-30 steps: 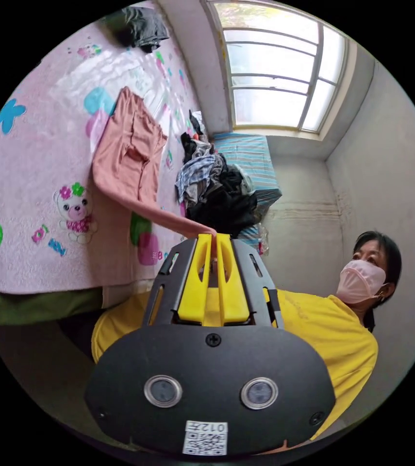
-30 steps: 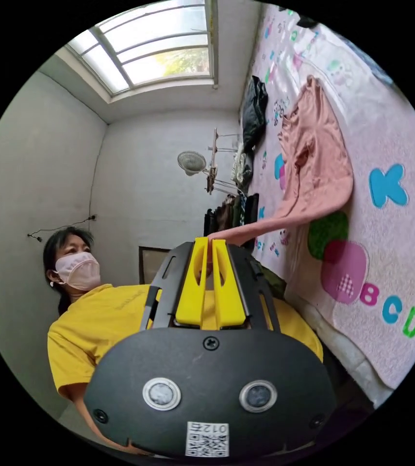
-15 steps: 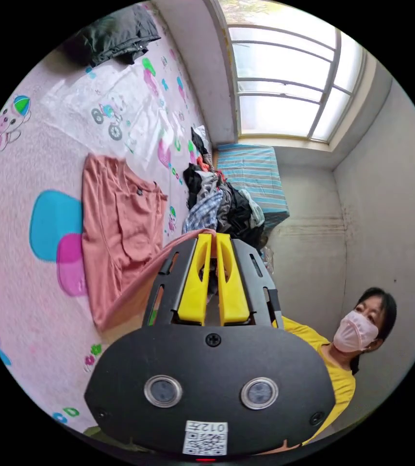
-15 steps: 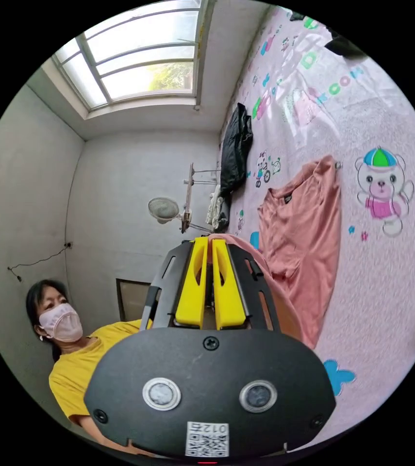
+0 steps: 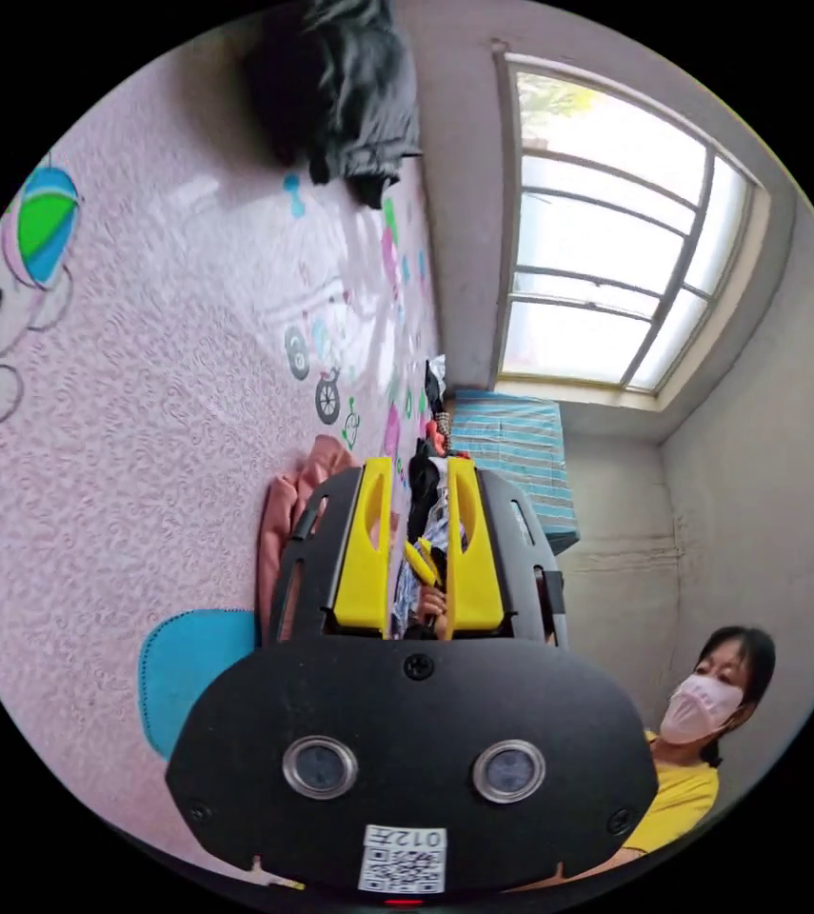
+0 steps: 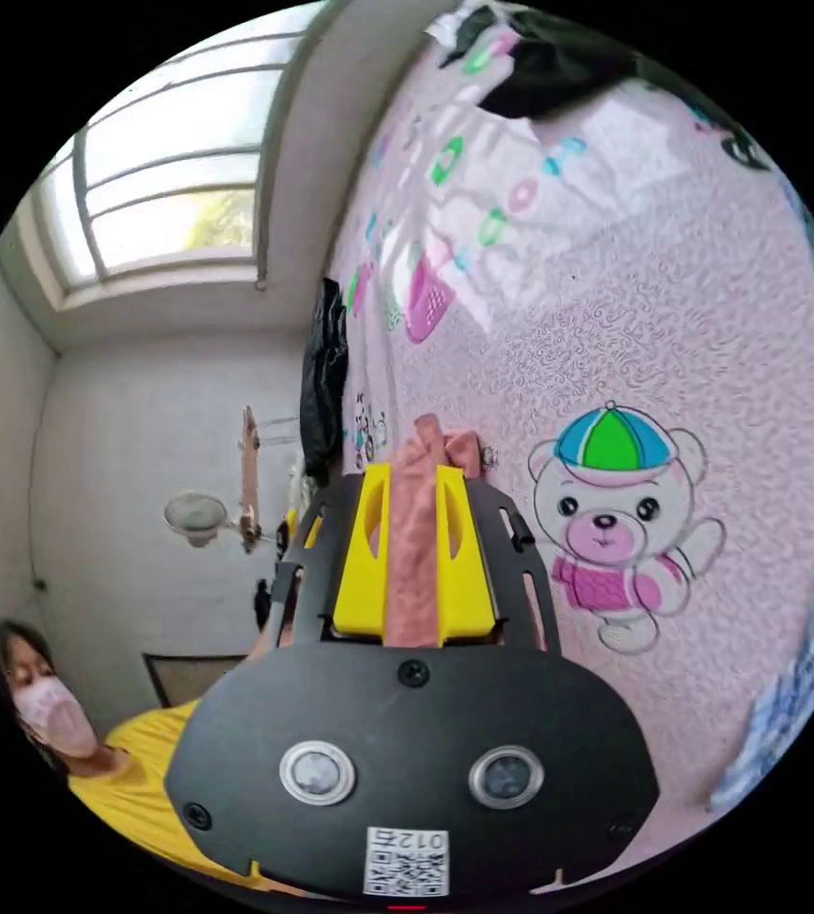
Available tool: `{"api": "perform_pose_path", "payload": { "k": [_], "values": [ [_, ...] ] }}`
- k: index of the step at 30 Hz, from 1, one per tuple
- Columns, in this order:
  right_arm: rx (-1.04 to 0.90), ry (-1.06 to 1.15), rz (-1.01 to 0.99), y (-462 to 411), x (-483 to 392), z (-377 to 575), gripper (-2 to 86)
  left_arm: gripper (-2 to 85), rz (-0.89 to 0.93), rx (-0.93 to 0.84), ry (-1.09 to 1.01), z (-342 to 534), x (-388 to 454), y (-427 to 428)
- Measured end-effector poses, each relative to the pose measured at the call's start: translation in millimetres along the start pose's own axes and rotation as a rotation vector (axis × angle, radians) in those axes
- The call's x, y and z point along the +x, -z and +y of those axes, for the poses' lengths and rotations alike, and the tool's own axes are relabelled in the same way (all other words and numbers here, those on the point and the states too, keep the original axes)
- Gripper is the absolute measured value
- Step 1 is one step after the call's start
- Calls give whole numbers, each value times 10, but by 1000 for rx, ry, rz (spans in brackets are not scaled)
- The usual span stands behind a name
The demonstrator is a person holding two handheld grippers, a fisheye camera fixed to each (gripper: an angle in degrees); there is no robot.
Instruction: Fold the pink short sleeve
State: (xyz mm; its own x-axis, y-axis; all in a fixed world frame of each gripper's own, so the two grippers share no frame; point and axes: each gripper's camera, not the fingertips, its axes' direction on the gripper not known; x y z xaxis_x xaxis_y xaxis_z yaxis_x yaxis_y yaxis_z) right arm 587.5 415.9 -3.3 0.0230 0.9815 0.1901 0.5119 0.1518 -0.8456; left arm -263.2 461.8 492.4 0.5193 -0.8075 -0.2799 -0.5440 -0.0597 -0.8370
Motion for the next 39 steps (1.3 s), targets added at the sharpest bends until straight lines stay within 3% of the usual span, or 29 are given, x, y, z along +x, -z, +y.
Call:
{"api": "perform_pose_path", "payload": {
  "k": [5, 11, 18, 23, 29, 39],
  "values": [
    [-210, 242, 312, -75, -346, 1055, 79, 92, -329, -208, -155, 655, 362, 107],
    [-238, 168, 323, -170, -231, 1868, 87, 99, -524, -363, -81, 1706, 179, 53],
    [-232, 109, 327, -461, -240, 1904, 85, 88, -565, -326, -85, 1930, 155, -205],
    [-263, 77, 407, -718, -299, 1920, 27, 40, -654, -335, -71, 1894, 139, -387],
    [-300, 154, 473, -838, -539, 2009, 10, 4, -681, -354, -81, 1936, 233, -413],
    [-543, 218, 558, -908, -581, 2862, 8, -1, -734, -581, -135, 2759, 286, -218]
  ]
}}
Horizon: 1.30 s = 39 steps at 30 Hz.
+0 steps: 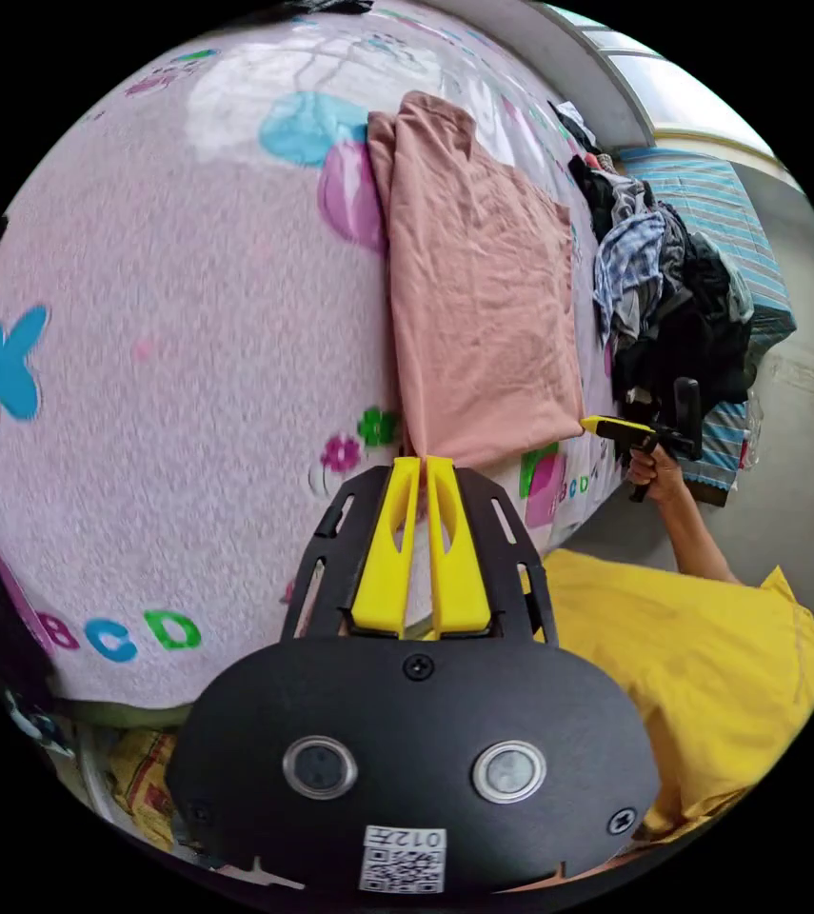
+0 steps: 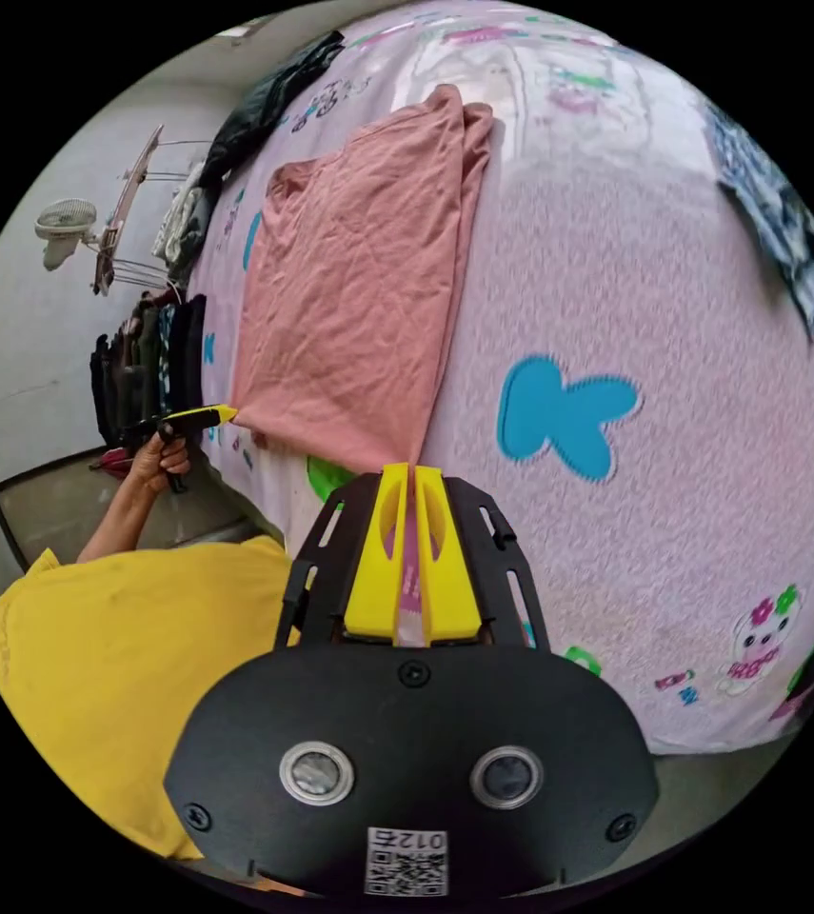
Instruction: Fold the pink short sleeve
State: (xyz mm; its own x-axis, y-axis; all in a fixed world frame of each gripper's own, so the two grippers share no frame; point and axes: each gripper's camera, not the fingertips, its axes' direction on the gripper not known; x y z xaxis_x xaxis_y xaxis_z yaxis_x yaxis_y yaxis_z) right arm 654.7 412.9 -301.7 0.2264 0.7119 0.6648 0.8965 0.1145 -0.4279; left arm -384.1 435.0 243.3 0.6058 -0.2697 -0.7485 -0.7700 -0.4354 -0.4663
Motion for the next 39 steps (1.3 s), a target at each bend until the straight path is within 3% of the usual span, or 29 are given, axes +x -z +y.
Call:
{"api": "perform_pose_path", "payload": {
  "k": [9, 13, 16, 20, 24, 26, 33, 39],
  "values": [
    [-99, -39, 6, -578, -175, 989, 13, 1, 77, 15, 97, 1245, -118, -394],
    [-3, -17, 261, -304, -314, 967, 9, 3, -78, 146, 146, 1427, -109, -98],
    [125, 49, 395, -104, -511, 683, 4, 4, -240, 243, 70, 1246, 91, 170],
    [210, 61, 376, -14, -663, 98, 1, 5, -320, 220, -99, 544, 476, 196],
    [240, -8, 346, -21, -543, -181, 0, 5, -218, 198, -165, -3, 738, 134],
    [271, -52, 234, -2, -436, -254, 0, 5, -217, 187, -182, -152, 830, 74],
    [264, -8, 194, -129, -438, -405, -1, 3, -339, 155, -110, -498, 773, -18],
    [249, -77, 203, -186, -253, -389, -1, 1, -294, 140, -14, -563, 447, 81]
  ]
}}
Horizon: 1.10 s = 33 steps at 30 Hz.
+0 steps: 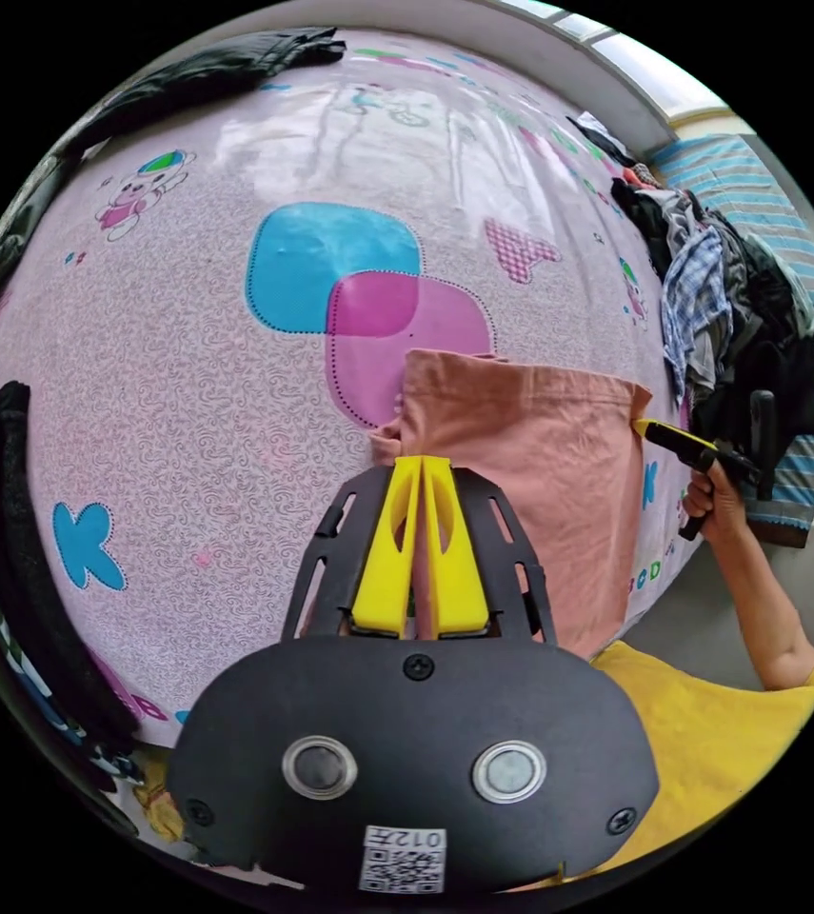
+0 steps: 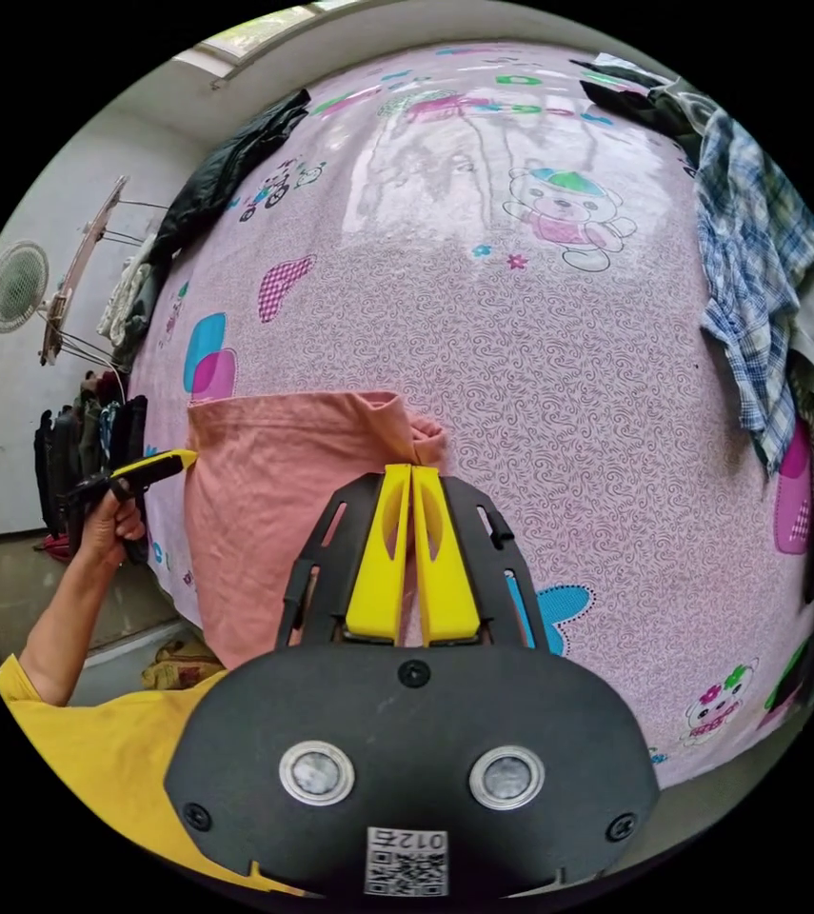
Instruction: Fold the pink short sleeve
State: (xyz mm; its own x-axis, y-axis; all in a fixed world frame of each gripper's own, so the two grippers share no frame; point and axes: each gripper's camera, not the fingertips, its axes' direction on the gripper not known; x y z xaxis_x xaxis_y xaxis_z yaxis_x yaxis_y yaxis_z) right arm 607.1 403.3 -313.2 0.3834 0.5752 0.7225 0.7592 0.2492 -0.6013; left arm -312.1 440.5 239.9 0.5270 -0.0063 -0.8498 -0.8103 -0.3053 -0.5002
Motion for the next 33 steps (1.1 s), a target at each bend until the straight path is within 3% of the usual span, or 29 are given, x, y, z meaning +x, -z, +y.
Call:
{"api": "perform_pose_path", "payload": {
  "k": [4, 9, 15, 20, 25, 29, 33],
  "values": [
    [36, -5, -11, 164, 11, 96, -1, 2, 48, 47, 53, 35, -109, 167],
    [82, 84, -21, 279, -146, 41, -1, 3, 122, 90, -47, -132, -18, 357],
    [-6, 58, 35, 45, -68, -129, -1, 1, 7, -19, 25, -380, -104, 133],
    [70, 56, 85, 240, -112, 50, 0, 3, 20, 43, 103, -265, -237, 279],
    [78, 164, 76, 362, -254, 421, 0, 3, 56, 135, -35, -108, 6, 520],
    [93, 44, 91, 406, -54, 650, 2, 3, -36, 76, -36, 21, 113, 489],
    [110, -29, -42, 408, 165, 771, 6, 4, 60, 82, 85, 198, -169, 441]
  ]
}}
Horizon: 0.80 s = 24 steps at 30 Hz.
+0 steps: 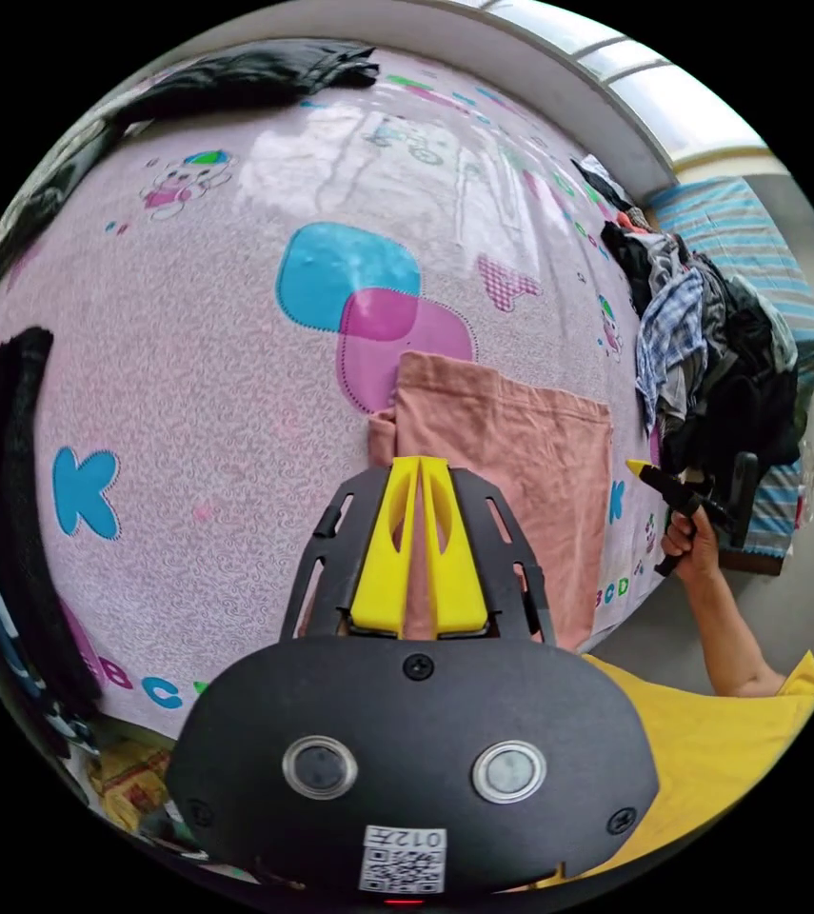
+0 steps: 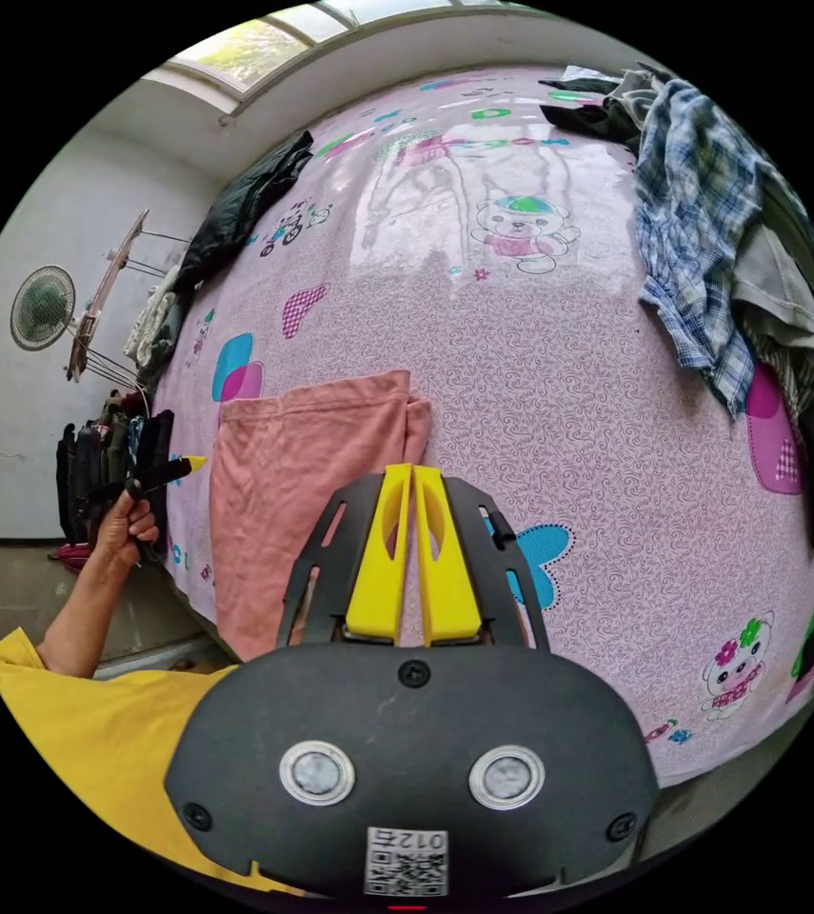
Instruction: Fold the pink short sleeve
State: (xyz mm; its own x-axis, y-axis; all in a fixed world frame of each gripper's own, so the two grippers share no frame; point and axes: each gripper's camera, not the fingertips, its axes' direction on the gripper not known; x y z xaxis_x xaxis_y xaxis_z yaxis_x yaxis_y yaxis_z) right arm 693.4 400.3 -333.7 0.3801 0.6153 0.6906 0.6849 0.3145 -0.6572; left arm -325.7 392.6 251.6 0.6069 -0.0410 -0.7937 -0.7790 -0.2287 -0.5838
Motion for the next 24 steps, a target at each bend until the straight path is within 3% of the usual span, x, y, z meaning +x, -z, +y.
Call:
{"api": "perform_pose_path", "payload": {
  "k": [13, 24],
  "values": [
    [-69, 26, 22, -327, -170, -210, 6, 1, -14, -91, -13, -155, -85, -187],
    [-30, 143, 174, -275, -429, -123, 1, -1, -78, 8, -56, -34, -11, -17]
  ]
}}
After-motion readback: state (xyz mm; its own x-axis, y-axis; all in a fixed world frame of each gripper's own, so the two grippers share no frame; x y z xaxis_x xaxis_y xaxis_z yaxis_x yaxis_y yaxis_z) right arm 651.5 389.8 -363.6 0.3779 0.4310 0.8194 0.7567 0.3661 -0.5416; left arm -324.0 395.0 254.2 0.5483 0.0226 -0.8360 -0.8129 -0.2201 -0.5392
